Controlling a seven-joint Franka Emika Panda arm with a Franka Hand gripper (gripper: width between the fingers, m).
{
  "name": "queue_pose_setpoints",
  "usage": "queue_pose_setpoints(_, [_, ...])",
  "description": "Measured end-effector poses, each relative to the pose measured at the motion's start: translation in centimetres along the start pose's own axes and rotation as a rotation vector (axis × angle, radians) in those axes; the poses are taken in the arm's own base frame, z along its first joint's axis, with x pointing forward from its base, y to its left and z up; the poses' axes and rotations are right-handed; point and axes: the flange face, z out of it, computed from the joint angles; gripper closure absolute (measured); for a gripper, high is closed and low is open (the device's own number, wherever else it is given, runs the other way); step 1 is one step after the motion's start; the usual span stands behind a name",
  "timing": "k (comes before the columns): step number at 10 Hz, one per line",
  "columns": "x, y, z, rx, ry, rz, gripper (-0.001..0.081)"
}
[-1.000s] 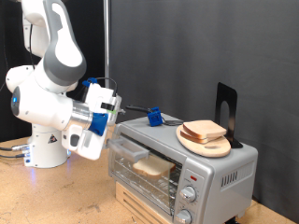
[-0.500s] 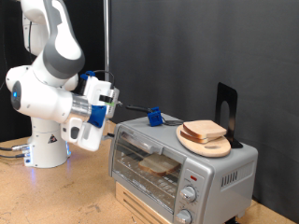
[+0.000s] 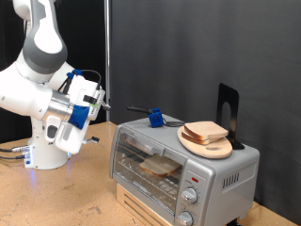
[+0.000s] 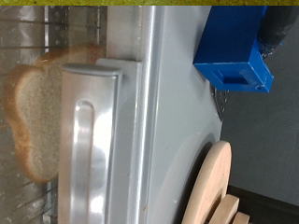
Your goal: Make a piece of toast with the oven
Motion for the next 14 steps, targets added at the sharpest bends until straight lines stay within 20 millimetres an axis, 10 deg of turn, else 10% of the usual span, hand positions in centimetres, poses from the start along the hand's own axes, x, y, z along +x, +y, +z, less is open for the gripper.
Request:
queue_pose_setpoints(3, [-0.9, 0.1, -1.9, 0.126, -0.302, -0.066, -0.0002])
queue_pose_setpoints(10, [9.3, 1.6, -2.1, 0.097, -0.07, -0.058, -0.0002])
queue_pose_setpoints(14, [8.6, 1.3, -1.1, 0.016, -0.223, -0.07, -0.0002])
